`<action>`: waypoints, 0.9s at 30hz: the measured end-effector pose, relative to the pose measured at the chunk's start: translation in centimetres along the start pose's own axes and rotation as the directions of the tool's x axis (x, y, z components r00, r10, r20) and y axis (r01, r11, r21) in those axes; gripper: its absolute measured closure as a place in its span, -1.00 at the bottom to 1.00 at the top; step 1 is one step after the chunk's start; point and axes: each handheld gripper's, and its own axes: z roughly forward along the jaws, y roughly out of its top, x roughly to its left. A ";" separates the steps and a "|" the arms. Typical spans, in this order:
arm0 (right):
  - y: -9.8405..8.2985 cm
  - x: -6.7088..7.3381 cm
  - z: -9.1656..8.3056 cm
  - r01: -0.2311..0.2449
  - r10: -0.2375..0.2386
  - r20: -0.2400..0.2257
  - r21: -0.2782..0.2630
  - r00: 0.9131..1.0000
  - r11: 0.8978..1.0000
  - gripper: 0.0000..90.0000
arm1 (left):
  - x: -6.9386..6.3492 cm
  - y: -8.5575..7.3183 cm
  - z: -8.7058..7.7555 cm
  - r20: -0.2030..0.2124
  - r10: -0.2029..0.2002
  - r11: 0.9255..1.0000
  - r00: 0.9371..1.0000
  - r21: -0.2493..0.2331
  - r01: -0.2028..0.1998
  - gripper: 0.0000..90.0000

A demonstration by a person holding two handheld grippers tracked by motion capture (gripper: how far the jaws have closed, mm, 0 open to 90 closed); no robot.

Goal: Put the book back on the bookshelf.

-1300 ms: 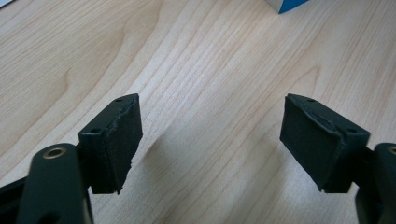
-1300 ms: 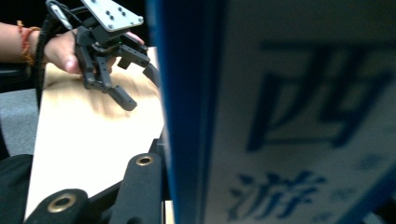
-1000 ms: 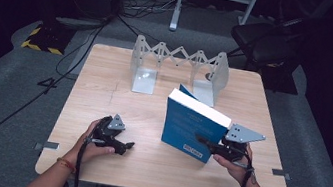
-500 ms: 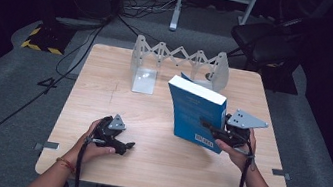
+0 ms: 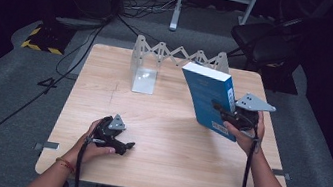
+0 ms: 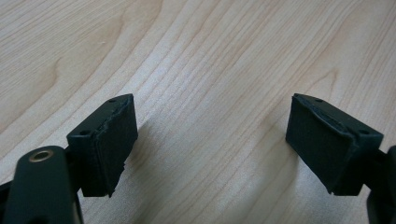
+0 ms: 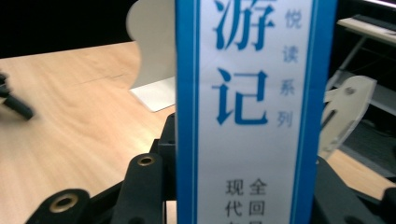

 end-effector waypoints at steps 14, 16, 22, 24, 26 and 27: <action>1.6 -3.0 1.3 -0.048 0.049 0.122 -0.011 0.991 0.999 0.39 | 0.0 0.0 0.0 0.008 0.007 1.000 1.000 -0.001 -0.007 -0.62; 1.8 -3.3 1.8 -0.059 0.059 0.129 -0.009 0.990 0.998 0.39 | 0.0 0.0 0.0 0.009 0.007 1.000 1.000 -0.001 -0.007 -0.62; 2.1 -3.8 3.9 -0.093 0.093 0.169 -0.009 0.981 0.996 0.39 | -0.1 0.0 0.0 0.015 0.016 1.000 1.000 -0.001 -0.016 -0.62; 2.3 -4.1 4.6 -0.110 0.112 0.184 -0.017 0.977 0.994 0.39 | -0.1 0.0 0.0 0.017 0.018 1.000 1.000 0.000 -0.018 -0.62; 2.3 -4.2 4.9 -0.117 0.118 0.189 -0.019 0.975 0.993 0.39 | -0.1 0.0 0.0 0.020 0.019 1.000 1.000 0.000 -0.019 -0.62; 2.3 -4.3 5.3 -0.124 0.126 0.200 -0.024 0.972 0.992 0.39 | -0.1 0.0 0.0 0.020 0.021 1.000 1.000 0.000 -0.021 -0.62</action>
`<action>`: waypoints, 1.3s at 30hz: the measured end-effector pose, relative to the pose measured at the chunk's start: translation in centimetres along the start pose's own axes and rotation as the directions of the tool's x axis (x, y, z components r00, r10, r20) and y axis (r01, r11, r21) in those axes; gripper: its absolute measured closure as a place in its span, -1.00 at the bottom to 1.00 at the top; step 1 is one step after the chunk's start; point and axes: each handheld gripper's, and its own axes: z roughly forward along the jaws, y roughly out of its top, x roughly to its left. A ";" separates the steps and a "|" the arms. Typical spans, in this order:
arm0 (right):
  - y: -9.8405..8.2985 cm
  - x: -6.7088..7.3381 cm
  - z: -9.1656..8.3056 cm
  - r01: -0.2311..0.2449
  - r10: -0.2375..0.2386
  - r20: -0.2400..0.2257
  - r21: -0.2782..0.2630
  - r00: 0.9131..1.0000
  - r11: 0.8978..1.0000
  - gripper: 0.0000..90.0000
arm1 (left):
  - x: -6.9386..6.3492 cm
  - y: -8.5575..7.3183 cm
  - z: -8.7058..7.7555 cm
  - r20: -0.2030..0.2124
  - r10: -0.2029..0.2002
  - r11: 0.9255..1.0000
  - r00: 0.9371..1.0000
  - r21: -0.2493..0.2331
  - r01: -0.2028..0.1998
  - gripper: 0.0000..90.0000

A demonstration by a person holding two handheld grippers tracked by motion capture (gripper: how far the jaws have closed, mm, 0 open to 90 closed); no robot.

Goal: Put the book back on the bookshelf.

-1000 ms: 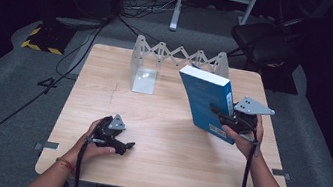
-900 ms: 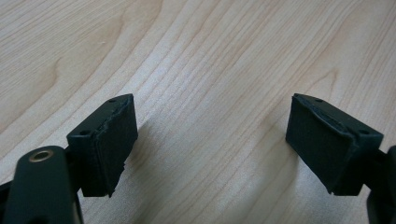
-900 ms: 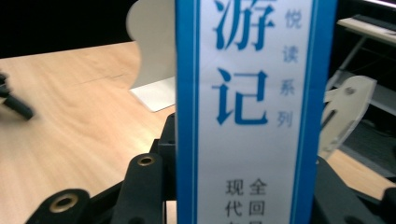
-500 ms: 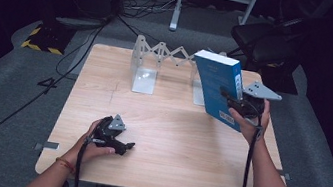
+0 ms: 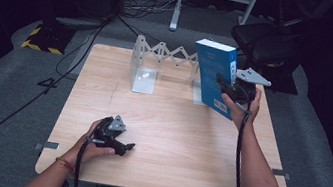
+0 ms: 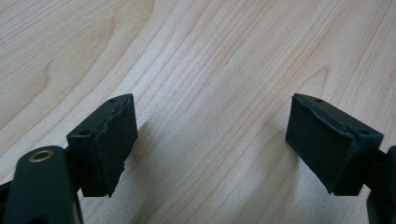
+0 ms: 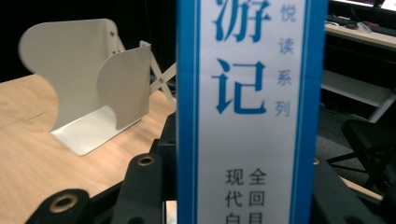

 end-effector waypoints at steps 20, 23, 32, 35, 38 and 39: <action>-2.1 0.4 5.3 -0.112 0.119 0.104 -0.072 0.987 0.991 0.38 | -0.5 -0.4 -0.3 0.027 0.032 0.999 0.999 0.001 -0.032 -0.62; -2.8 0.3 4.9 -0.123 0.132 0.090 -0.094 0.987 0.988 0.38 | -0.6 -0.4 -0.4 0.033 0.035 0.999 0.999 0.002 -0.035 -0.62; -5.8 0.5 2.2 -0.149 0.163 0.103 -0.132 0.981 0.980 0.36 | -0.5 -0.4 -0.4 0.034 0.036 0.999 0.999 0.001 -0.036 -0.62; -6.5 0.5 1.7 -0.143 0.155 0.098 -0.127 0.983 0.982 0.36 | -0.5 -0.4 -0.3 0.035 0.034 0.999 0.999 0.001 -0.034 -0.62; -7.0 0.5 1.3 -0.131 0.143 0.097 -0.121 0.985 0.984 0.35 | -0.5 -0.4 -0.3 0.033 0.037 0.999 0.999 0.001 -0.037 -0.62; -7.2 0.4 1.2 -0.141 0.152 0.092 -0.116 0.984 0.983 0.35 | -0.5 -0.3 -0.3 0.033 0.039 0.999 0.999 0.000 -0.039 -0.63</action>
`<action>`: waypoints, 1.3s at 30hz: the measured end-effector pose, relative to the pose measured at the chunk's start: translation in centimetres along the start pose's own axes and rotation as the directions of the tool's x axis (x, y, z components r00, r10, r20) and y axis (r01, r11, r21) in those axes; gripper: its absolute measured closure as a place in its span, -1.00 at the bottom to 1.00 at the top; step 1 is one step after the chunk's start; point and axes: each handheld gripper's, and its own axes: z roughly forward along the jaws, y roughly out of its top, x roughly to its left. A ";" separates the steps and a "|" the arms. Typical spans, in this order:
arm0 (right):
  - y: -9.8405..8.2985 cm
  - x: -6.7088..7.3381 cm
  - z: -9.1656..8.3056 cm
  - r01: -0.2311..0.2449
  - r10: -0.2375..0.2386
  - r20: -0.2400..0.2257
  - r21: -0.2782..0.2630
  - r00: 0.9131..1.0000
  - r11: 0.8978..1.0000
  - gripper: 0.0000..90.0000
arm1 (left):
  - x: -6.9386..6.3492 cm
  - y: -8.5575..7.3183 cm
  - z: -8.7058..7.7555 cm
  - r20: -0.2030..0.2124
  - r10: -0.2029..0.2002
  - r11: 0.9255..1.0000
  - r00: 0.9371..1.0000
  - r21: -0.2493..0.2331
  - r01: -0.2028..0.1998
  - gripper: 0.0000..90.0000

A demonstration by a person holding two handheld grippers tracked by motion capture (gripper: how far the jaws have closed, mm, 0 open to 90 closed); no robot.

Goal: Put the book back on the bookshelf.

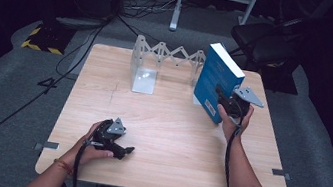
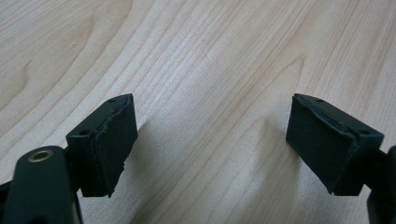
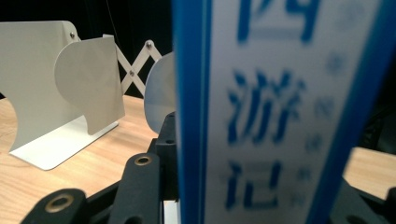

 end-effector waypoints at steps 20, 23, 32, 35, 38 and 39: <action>0.2 0.5 2.2 0.045 -0.047 0.049 0.038 0.998 0.998 0.37 | 0.0 0.2 0.2 0.008 0.004 1.000 1.000 0.000 -0.004 -0.64; 0.1 1.0 2.4 0.037 -0.038 0.065 0.024 0.997 0.999 0.37 | 0.0 0.2 0.2 0.008 0.005 1.000 1.000 0.001 -0.005 -0.64; 0.0 0.4 2.0 0.010 -0.013 0.061 0.040 0.998 0.999 0.30 | 0.0 0.2 0.2 0.010 0.006 1.000 1.000 0.000 -0.006 -0.64; -0.1 0.5 1.7 0.028 -0.031 0.050 0.063 0.998 0.998 0.25 | 0.0 0.2 0.2 0.010 0.006 1.000 1.000 0.000 -0.006 -0.64; -0.4 0.3 1.2 0.038 -0.041 0.033 0.087 0.999 0.995 0.16 | -0.1 0.2 0.2 0.009 0.006 1.000 1.000 0.000 -0.006 -0.64; -0.4 0.2 1.0 0.029 -0.032 0.025 0.095 0.999 0.995 0.12 | 0.0 0.2 0.2 0.010 0.006 1.000 1.000 0.000 -0.006 -0.64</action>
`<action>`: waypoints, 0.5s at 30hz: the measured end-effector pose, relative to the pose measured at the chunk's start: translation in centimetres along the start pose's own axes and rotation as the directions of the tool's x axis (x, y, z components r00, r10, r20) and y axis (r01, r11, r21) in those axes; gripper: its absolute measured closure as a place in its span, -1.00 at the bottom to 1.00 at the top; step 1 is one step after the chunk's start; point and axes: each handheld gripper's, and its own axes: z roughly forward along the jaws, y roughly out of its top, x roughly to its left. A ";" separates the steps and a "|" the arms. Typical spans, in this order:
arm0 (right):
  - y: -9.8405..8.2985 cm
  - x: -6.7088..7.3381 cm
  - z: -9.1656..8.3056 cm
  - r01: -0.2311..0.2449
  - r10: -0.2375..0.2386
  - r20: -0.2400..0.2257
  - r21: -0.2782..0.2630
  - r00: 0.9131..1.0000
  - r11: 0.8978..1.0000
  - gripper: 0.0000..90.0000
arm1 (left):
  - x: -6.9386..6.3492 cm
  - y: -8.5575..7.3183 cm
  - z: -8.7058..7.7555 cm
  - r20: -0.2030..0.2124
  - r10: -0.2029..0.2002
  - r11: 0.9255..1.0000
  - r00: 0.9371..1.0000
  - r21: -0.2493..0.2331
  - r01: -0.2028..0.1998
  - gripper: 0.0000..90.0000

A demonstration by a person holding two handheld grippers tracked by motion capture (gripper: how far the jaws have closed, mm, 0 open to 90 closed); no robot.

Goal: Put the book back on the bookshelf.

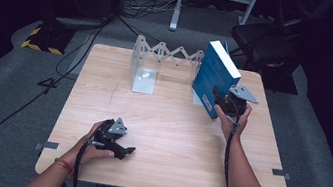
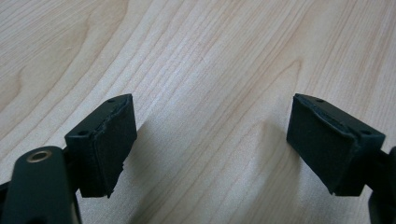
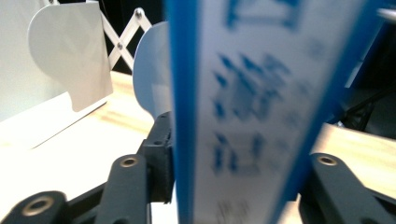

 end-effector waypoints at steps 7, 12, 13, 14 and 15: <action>-0.6 -0.8 -1.9 0.017 -0.017 -0.020 0.013 1.000 1.000 0.20 | 0.0 0.0 0.0 0.000 0.000 1.000 1.000 0.000 0.000 -0.64; -0.7 -1.0 -2.6 0.023 -0.023 -0.055 0.007 0.998 1.000 0.37 | 0.0 0.0 0.0 0.000 0.000 1.000 1.000 0.000 0.000 -0.64; -0.7 -1.0 -2.6 0.024 -0.023 -0.053 0.011 0.998 1.000 0.37 | 0.0 0.0 0.0 0.000 0.000 1.000 1.000 0.000 0.000 -0.64; -0.6 -0.9 -2.6 0.017 -0.017 -0.051 0.012 0.999 1.000 0.38 | 0.0 0.0 0.0 0.000 0.000 1.000 1.000 0.000 0.000 -0.64; -0.5 -0.9 -2.5 0.018 -0.018 -0.052 0.014 0.999 1.000 0.38 | 0.0 0.0 0.0 0.000 0.000 1.000 1.000 0.000 0.000 -0.64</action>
